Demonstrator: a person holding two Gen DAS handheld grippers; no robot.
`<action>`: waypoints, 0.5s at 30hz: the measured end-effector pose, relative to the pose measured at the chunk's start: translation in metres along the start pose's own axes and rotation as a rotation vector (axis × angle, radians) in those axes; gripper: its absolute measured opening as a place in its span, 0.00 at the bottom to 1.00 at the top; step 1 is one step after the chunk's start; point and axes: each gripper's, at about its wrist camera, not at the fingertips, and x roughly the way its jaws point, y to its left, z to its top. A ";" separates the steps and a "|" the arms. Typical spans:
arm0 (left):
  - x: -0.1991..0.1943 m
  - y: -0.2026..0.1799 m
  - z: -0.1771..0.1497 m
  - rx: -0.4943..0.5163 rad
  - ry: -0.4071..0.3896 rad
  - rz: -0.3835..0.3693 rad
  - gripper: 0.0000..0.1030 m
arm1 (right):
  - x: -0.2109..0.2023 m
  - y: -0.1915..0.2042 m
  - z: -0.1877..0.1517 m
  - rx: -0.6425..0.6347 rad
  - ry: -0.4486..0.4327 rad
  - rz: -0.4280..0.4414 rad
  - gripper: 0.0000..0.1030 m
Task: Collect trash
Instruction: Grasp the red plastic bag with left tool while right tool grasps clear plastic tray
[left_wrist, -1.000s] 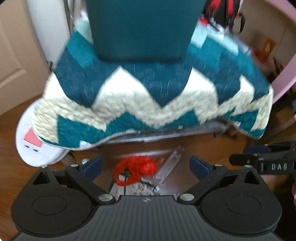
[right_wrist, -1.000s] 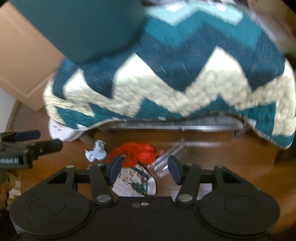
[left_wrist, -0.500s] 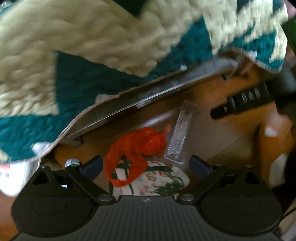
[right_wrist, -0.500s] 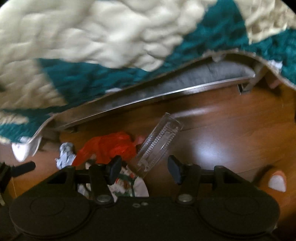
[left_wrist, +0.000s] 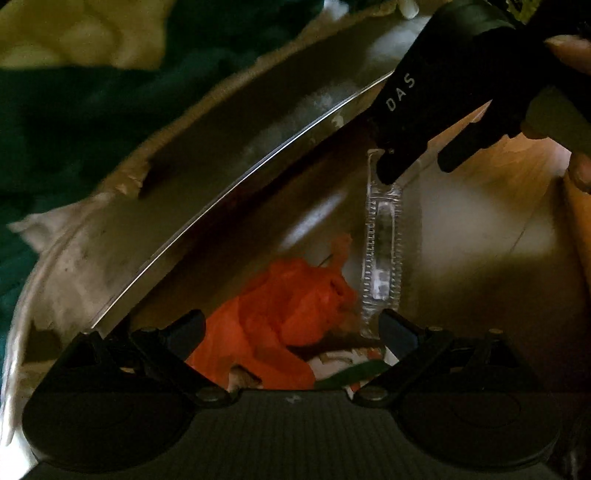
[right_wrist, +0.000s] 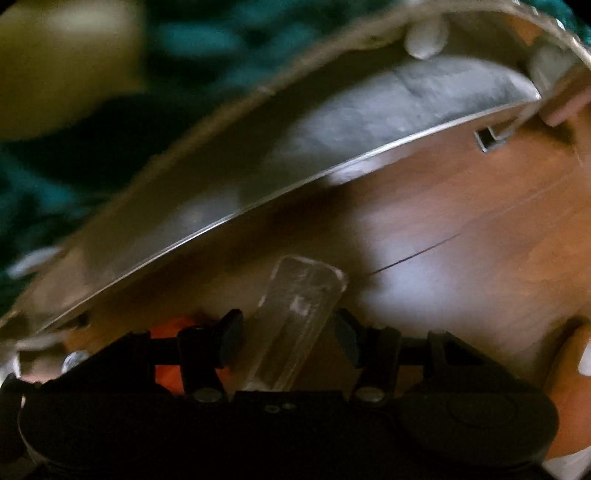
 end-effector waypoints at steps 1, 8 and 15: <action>0.006 0.000 0.001 0.012 0.003 0.000 0.97 | 0.003 -0.002 0.001 0.019 -0.009 -0.016 0.54; 0.034 0.005 0.005 0.023 0.021 -0.007 0.97 | 0.017 -0.010 0.008 0.071 -0.043 -0.036 0.54; 0.063 0.005 0.009 0.036 0.050 -0.018 0.96 | 0.033 -0.021 0.002 0.057 0.016 -0.058 0.54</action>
